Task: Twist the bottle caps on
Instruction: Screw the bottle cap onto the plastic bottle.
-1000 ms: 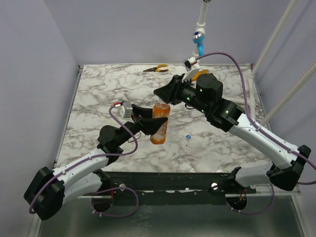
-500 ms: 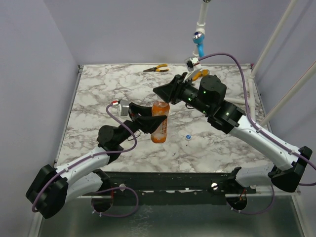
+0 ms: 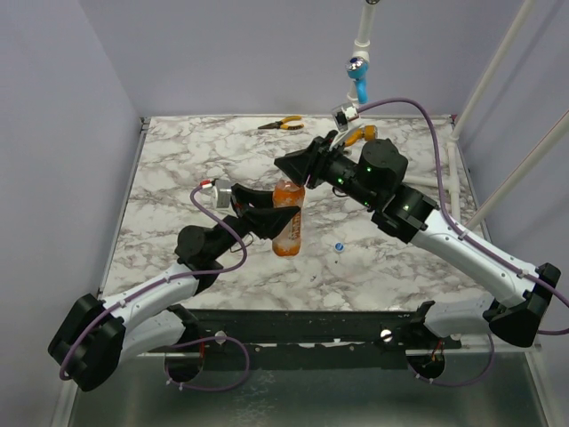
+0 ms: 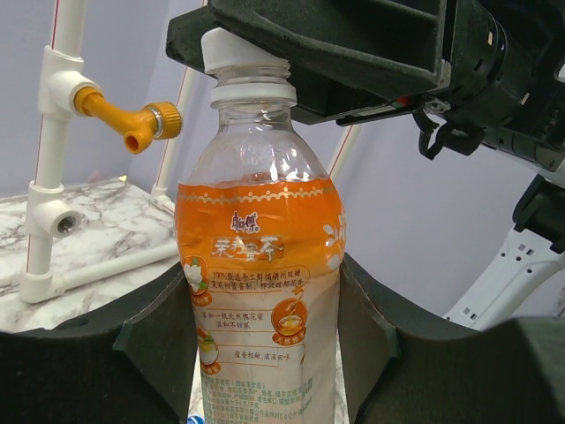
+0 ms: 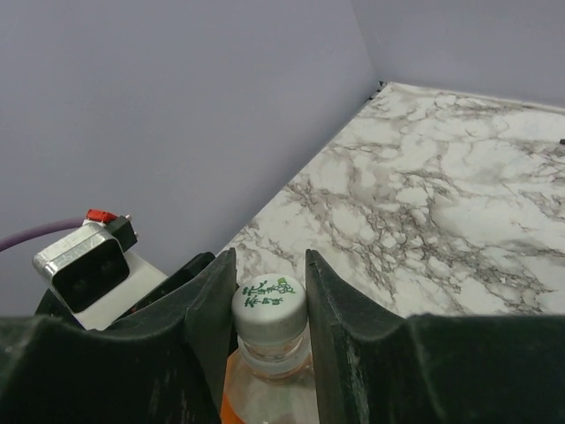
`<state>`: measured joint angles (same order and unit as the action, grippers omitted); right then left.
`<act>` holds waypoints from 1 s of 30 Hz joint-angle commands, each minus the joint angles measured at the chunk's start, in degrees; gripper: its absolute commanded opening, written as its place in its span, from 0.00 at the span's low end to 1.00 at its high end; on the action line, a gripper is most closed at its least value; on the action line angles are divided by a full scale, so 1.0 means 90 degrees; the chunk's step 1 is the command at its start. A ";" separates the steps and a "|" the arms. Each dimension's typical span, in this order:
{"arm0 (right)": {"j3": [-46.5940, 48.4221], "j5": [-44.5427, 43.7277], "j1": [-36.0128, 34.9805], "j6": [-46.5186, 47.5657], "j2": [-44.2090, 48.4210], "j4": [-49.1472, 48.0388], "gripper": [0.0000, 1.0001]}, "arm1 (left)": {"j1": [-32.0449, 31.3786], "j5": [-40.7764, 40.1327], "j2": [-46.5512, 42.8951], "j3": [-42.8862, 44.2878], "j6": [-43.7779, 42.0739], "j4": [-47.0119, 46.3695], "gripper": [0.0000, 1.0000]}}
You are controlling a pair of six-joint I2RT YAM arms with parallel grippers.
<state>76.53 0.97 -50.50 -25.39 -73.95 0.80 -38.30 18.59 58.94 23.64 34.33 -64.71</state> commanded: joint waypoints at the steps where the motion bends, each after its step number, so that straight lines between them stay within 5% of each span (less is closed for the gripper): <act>1: -0.0106 0.0243 -0.0009 0.0095 0.0092 -0.0223 0.40 | 0.0077 -0.0255 0.0024 0.0037 -0.0017 -0.0320 0.27; 30: 0.0128 0.0263 -0.0008 0.0257 -0.0019 -0.0103 0.48 | 0.0092 0.0099 0.0121 0.0315 -0.0853 0.0382 0.26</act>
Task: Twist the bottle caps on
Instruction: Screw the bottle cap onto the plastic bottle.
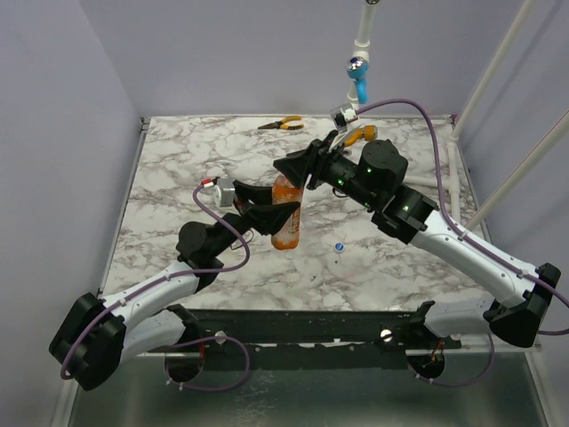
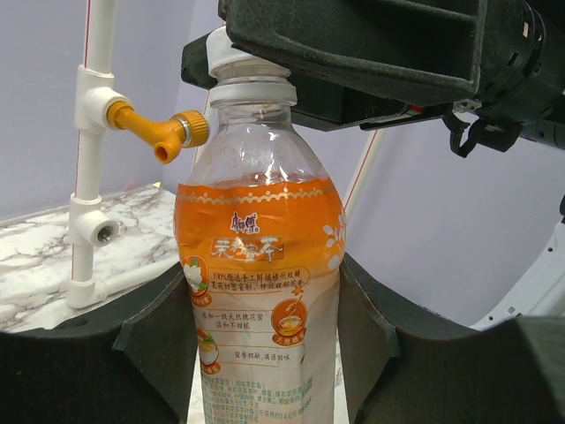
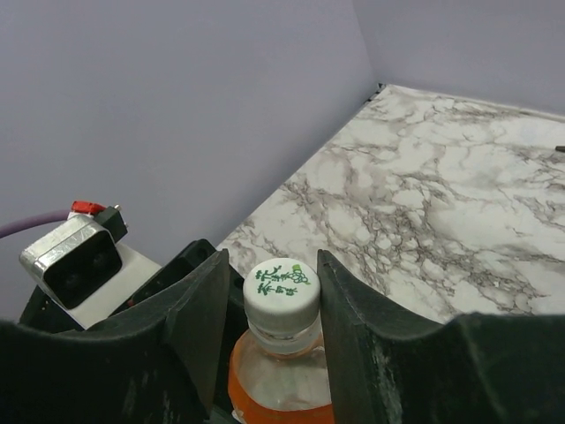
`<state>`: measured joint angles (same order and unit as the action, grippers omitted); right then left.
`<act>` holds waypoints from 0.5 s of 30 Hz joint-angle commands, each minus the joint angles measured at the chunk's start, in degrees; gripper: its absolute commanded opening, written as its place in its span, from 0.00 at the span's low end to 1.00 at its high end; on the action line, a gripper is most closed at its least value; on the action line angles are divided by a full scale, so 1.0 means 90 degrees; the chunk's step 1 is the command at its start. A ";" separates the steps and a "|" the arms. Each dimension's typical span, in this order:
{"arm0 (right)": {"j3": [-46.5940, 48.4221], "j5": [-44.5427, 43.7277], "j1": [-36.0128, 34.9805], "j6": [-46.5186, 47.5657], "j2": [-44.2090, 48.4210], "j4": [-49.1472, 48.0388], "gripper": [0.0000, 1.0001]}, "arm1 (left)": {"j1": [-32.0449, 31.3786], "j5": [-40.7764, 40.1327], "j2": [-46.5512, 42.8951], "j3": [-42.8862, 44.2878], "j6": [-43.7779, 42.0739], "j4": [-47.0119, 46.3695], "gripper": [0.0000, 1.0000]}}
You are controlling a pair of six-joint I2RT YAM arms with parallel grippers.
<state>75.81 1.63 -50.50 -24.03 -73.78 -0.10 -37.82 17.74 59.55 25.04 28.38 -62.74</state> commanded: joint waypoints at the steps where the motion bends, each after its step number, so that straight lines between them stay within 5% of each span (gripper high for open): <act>1: 0.0219 0.0195 -0.0010 0.0102 -0.0045 0.0001 0.49 | 0.0034 0.0205 0.0053 0.0166 -0.0212 0.0177 0.26; 15: 0.0366 0.0214 -0.0005 0.0116 -0.0113 0.0265 0.58 | 0.0041 0.0226 0.0045 0.0167 -0.0370 0.0256 0.26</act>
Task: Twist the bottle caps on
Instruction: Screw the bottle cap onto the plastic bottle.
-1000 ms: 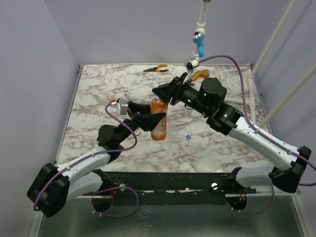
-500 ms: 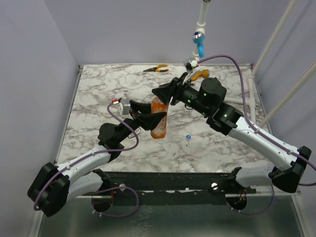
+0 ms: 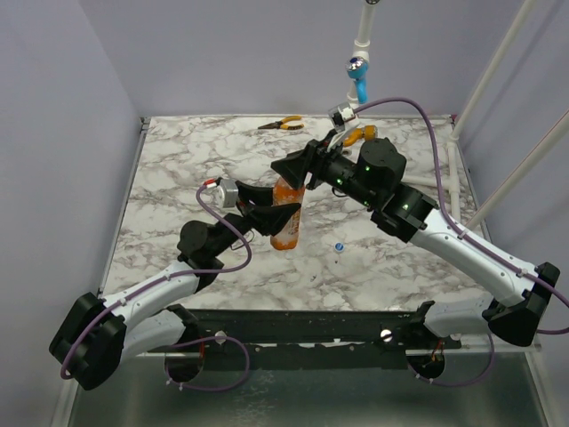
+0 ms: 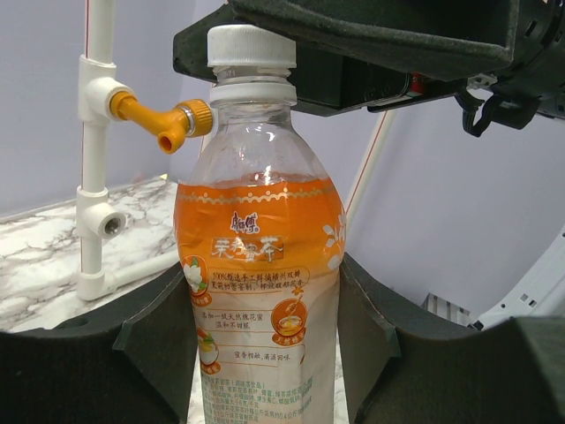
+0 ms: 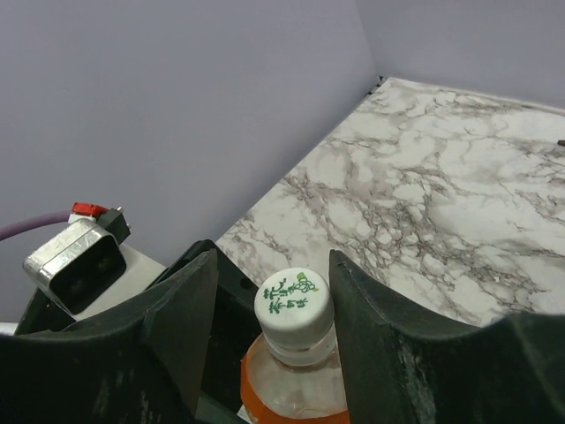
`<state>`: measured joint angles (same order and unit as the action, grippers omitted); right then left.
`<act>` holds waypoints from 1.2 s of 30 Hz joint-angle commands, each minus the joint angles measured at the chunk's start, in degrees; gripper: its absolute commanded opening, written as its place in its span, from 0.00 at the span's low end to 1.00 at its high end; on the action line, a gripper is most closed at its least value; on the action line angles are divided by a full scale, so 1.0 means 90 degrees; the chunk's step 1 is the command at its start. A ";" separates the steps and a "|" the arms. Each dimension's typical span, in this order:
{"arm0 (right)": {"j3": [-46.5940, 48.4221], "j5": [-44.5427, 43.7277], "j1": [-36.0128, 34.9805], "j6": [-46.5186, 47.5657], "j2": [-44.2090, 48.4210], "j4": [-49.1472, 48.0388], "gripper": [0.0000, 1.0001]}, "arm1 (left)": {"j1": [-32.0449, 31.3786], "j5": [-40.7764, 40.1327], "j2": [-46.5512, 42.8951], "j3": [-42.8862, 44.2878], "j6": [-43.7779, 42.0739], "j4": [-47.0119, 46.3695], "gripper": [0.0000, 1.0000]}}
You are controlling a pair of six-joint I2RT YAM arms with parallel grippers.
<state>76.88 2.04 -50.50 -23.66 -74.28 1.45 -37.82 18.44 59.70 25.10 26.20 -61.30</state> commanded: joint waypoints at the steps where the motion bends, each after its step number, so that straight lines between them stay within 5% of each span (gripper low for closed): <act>1: 0.0246 0.0159 -0.0012 0.0063 -0.0057 0.0096 0.58 | 0.0037 0.0140 0.0022 0.0155 -0.0136 0.0093 0.26; 36: 0.0788 -0.0487 -0.0009 -0.0263 -0.0350 0.0909 0.68 | 0.0034 0.0173 -0.0353 -0.0006 -0.0431 0.0301 0.25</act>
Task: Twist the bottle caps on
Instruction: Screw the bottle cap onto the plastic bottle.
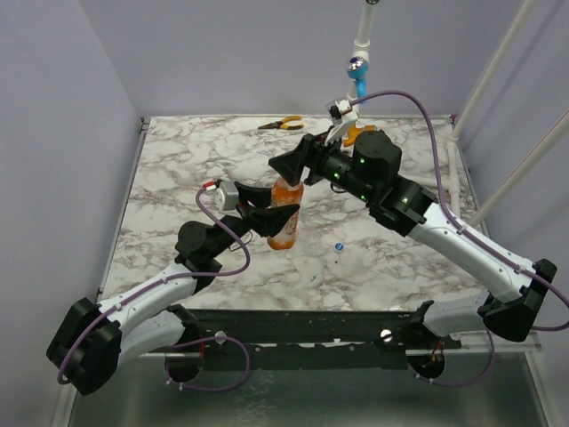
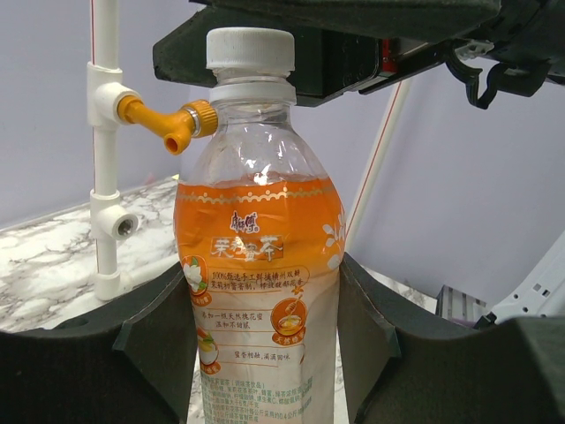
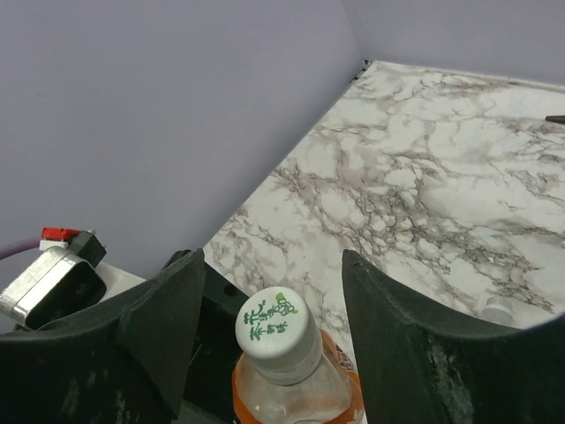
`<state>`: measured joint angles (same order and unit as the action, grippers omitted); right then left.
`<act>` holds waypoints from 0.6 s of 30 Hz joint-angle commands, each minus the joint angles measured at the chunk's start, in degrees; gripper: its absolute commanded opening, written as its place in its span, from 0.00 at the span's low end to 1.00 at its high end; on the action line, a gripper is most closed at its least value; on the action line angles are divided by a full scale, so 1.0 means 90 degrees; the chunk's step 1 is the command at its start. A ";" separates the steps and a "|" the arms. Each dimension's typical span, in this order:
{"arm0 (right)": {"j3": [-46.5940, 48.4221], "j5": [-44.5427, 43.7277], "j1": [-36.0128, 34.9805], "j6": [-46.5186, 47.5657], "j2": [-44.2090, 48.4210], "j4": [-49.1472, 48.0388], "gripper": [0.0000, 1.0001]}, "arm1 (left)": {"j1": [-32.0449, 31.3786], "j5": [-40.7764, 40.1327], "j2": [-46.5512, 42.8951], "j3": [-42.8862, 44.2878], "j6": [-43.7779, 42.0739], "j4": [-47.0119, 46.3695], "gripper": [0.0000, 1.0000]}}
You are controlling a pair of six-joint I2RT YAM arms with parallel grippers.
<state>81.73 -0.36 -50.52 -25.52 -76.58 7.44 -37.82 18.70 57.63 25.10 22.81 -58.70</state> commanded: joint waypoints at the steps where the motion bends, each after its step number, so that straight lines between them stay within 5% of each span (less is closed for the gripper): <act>1: 0.0278 -0.0231 -0.0003 -0.0053 -0.0104 0.0279 0.69 | 0.0035 0.0140 -0.0133 -0.0017 -0.0040 0.0012 0.25; 9: 0.0515 -0.0453 -0.0004 0.0212 -0.0115 0.0750 0.82 | 0.0042 0.0149 -0.0259 -0.0138 0.0024 0.0051 0.25; 18: 0.0879 -0.0224 -0.0002 0.0710 -0.0096 0.1417 0.82 | 0.0035 0.0192 -0.0404 -0.0201 0.0024 0.0228 0.25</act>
<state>87.83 -2.68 -50.52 -22.50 -77.28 15.79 -37.82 18.72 55.40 24.43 22.90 -57.21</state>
